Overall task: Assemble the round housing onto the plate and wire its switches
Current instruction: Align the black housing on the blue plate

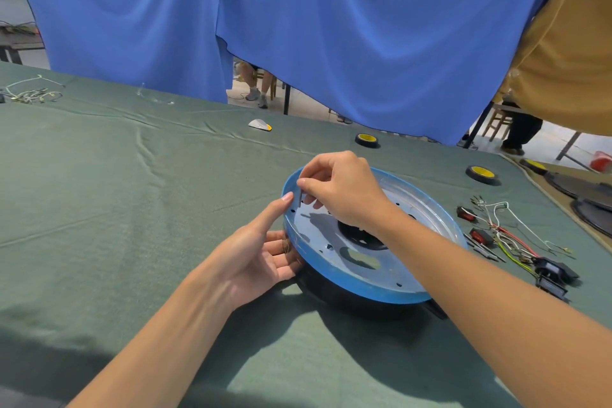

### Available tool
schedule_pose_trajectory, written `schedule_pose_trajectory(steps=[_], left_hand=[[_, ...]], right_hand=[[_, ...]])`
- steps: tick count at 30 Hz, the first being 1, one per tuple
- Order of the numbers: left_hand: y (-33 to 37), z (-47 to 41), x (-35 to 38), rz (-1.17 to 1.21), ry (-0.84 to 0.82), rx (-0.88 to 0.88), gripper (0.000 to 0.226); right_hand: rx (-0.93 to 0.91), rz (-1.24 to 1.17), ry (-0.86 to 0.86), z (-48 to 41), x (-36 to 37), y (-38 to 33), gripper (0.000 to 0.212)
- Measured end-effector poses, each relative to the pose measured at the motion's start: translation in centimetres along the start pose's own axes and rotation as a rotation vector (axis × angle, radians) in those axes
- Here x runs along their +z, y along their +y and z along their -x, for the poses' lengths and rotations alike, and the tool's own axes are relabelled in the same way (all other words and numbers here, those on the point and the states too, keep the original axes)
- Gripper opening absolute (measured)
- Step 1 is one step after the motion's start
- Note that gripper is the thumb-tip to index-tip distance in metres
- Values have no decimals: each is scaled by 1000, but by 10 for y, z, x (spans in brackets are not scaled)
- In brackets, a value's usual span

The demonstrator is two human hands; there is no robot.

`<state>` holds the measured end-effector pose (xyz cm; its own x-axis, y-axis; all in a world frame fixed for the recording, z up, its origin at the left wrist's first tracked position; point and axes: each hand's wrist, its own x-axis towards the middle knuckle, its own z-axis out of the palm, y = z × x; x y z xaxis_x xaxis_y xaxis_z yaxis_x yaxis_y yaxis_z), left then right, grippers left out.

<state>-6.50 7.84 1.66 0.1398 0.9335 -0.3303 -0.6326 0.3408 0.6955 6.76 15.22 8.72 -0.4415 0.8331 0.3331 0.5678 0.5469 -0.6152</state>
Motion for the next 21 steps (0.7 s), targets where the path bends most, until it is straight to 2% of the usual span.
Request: schedule_pose_trajectory(steps=[3, 10, 18, 21], left_hand=[[-1, 0, 0, -2, -3, 10, 73], [-1, 0, 0, 1, 3, 28, 72], [-2, 2, 1, 2, 8, 34, 69], [-2, 3, 1, 4, 12, 32, 68]], right_hand=[[-39, 39, -23, 0, 3, 3, 7], [-69, -38, -32, -1, 4, 4, 6], [-161, 147, -131, 0, -2, -3, 9], [-165, 233, -261, -2, -9, -10, 6]])
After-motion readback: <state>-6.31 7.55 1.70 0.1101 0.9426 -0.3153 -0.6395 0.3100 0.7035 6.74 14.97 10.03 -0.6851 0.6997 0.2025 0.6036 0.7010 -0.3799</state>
